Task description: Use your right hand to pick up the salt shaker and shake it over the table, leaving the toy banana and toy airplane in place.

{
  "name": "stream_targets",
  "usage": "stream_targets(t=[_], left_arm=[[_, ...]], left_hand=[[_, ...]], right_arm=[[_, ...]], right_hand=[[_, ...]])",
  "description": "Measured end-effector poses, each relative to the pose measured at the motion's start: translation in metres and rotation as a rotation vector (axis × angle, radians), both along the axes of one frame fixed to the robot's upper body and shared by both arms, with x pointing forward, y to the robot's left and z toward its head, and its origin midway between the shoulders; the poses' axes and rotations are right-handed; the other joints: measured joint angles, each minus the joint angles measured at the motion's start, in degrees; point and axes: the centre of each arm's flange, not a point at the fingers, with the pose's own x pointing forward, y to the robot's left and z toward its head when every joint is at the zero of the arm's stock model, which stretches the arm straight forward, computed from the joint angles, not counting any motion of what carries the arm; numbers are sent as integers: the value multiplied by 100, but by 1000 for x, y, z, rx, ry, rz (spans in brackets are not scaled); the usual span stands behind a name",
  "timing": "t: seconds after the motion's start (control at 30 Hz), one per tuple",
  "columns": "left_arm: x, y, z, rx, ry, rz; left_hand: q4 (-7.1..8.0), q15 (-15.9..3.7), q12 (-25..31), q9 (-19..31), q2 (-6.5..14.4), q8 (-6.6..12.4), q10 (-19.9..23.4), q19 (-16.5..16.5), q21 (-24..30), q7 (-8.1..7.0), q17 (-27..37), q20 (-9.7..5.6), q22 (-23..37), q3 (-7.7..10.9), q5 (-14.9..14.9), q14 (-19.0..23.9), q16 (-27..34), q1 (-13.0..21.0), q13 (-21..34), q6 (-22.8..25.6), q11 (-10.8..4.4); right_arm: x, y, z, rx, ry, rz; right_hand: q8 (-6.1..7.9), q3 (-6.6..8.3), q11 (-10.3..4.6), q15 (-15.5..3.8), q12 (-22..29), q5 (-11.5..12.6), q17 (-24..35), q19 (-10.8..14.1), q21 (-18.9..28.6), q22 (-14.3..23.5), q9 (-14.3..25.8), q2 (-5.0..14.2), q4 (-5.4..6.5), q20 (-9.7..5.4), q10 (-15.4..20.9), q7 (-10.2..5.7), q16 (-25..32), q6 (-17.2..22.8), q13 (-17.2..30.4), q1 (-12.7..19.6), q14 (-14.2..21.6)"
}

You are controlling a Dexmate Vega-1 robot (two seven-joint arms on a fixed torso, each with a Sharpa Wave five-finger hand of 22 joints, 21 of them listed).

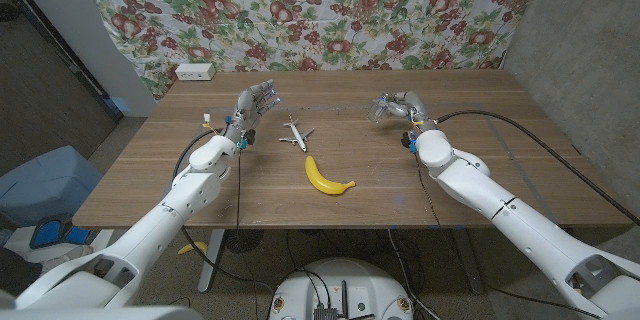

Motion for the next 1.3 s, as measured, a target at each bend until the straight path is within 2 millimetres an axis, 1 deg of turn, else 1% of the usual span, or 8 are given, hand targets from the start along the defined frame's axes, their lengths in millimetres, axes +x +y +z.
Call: stream_targets(t=[0.2,0.23,0.63,0.9,1.03,1.23,1.27,1.3], left_arm=[[0,1,0,0,0,0],[0,1,0,0,0,-1],[2,3,2,-2,-2,2],[3,3,3,-3,-2,1],[4,2,4,-2,-4,-2],[5,2,4,-2,-3,-1],[5,2,4,-1,-4,-3],[5,2,5,-1,-4,-3]], left_hand=[[0,0,0,0,0,0,0,0,0,0,0,0,0,0,0,0,0,0,0,0,0],[0,0,0,0,0,0,0,0,0,0,0,0,0,0,0,0,0,0,0,0,0],[17,0,0,0,0,0,0,0,0,0,0,0,0,17,0,0,0,0,0,0,0],[24,0,0,0,0,0,0,0,0,-2,0,0,0,24,0,0,0,0,0,1,0],[24,0,0,0,0,0,0,0,0,-11,0,0,0,24,0,0,0,0,0,10,0],[24,0,0,0,0,0,0,0,0,-11,0,0,0,24,0,0,0,0,0,10,0],[24,0,0,0,0,0,0,0,0,-11,0,0,0,24,0,0,0,0,0,10,0],[24,0,0,0,0,0,0,0,0,-11,0,0,0,24,0,0,0,0,0,10,0]], right_arm=[[5,2,-4,-62,99,33],[4,3,6,-83,85,35],[6,5,11,-120,125,48],[4,2,16,-83,66,10],[4,7,4,8,24,-25],[-4,0,20,65,-97,-80],[3,9,-5,153,-63,-89],[2,8,-4,170,-80,-100]], right_hand=[[0,0,0,0,-4,-1,0,0,0,0,0,0,0,0,0,0,0,0,8,0,0],[0,0,0,0,-5,1,0,0,0,0,0,0,0,0,0,0,0,0,7,0,0],[-10,0,0,0,-21,27,0,0,0,1,0,0,0,0,0,-1,0,-1,28,0,0],[-20,0,0,0,-23,27,0,1,0,1,0,0,0,0,0,-1,0,-1,16,0,0],[-22,0,0,0,-27,26,0,1,0,1,0,0,0,1,0,-1,0,-1,15,0,0],[-45,0,0,0,-38,24,0,1,0,2,0,0,0,1,0,-1,0,-1,3,0,0],[-47,0,0,0,-32,24,0,1,0,2,0,0,0,1,0,-1,0,-1,3,0,0],[-55,0,0,0,-21,24,0,1,0,2,1,0,0,1,0,-1,1,-1,3,0,0]])
